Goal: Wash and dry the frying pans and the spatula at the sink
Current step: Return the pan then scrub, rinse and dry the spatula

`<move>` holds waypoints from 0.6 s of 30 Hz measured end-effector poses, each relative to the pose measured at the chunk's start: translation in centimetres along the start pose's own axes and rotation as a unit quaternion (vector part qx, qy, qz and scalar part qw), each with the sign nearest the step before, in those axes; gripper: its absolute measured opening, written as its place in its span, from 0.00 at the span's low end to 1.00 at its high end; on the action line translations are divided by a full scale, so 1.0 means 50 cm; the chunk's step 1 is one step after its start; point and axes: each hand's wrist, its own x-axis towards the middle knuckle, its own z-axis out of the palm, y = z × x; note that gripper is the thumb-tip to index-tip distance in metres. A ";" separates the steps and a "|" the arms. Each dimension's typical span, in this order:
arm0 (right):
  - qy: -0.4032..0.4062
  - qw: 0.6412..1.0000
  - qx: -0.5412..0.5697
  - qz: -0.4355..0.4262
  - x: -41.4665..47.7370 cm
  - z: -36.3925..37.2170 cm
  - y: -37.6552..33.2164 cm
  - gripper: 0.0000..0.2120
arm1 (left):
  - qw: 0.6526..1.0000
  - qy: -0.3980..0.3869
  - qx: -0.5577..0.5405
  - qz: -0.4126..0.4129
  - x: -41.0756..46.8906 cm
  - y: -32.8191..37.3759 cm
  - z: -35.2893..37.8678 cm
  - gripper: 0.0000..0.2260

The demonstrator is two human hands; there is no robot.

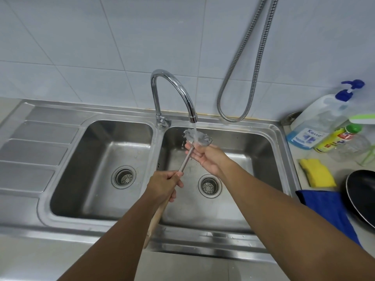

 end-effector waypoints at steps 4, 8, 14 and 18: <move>-0.025 1.000 0.011 0.003 -0.008 -0.010 -0.012 0.15 | 1.000 -0.004 -0.007 0.005 0.000 0.003 0.008 0.08; -0.022 1.000 0.002 0.008 -0.013 -0.008 -0.018 0.16 | 1.000 -0.004 -0.009 0.007 -0.002 0.007 0.010 0.07; -0.022 0.999 -0.031 0.009 -0.012 0.006 -0.018 0.16 | 0.999 0.036 -0.021 0.007 0.000 0.014 0.013 0.09; -0.017 0.994 -0.094 0.060 -0.022 0.026 -0.003 0.06 | 0.995 0.101 0.016 0.024 0.018 0.030 0.015 0.08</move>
